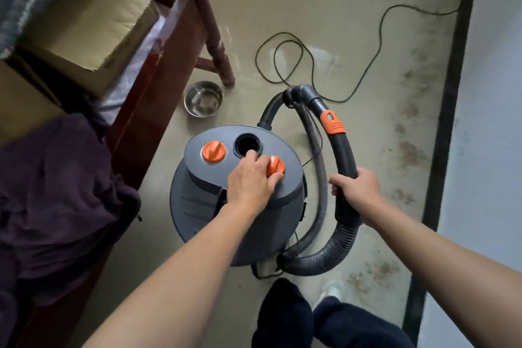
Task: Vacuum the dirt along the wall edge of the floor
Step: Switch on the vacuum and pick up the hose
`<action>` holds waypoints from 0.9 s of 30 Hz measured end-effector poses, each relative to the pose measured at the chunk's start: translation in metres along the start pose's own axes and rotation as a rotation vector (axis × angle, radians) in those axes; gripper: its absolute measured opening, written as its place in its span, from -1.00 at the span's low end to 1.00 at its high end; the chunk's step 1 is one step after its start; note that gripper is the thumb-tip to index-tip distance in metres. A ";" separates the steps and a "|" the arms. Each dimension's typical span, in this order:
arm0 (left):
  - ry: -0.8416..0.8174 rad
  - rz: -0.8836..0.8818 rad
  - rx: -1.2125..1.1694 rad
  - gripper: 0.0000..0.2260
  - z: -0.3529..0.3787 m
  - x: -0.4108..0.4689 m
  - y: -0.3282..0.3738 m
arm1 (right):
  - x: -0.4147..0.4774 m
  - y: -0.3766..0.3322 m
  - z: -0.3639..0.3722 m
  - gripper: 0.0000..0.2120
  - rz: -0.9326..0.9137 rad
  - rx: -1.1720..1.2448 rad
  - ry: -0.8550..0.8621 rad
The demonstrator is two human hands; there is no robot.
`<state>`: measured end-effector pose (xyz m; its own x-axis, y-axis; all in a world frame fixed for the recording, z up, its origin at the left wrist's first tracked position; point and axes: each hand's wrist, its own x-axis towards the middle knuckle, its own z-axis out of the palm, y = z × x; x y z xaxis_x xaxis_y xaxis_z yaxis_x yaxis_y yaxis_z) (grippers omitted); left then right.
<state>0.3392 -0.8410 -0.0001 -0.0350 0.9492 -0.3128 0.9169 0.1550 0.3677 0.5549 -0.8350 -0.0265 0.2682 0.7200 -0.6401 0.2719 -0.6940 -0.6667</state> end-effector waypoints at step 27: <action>0.092 -0.269 0.033 -0.73 -0.054 0.019 -0.082 | 0.000 -0.019 0.016 -0.79 -0.057 -0.062 -0.137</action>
<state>0.2419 -0.8210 0.0106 -0.3133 0.8963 -0.3138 0.8822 0.3970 0.2531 0.5352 -0.8217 -0.0204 0.1234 0.7495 -0.6504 0.3409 -0.6476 -0.6815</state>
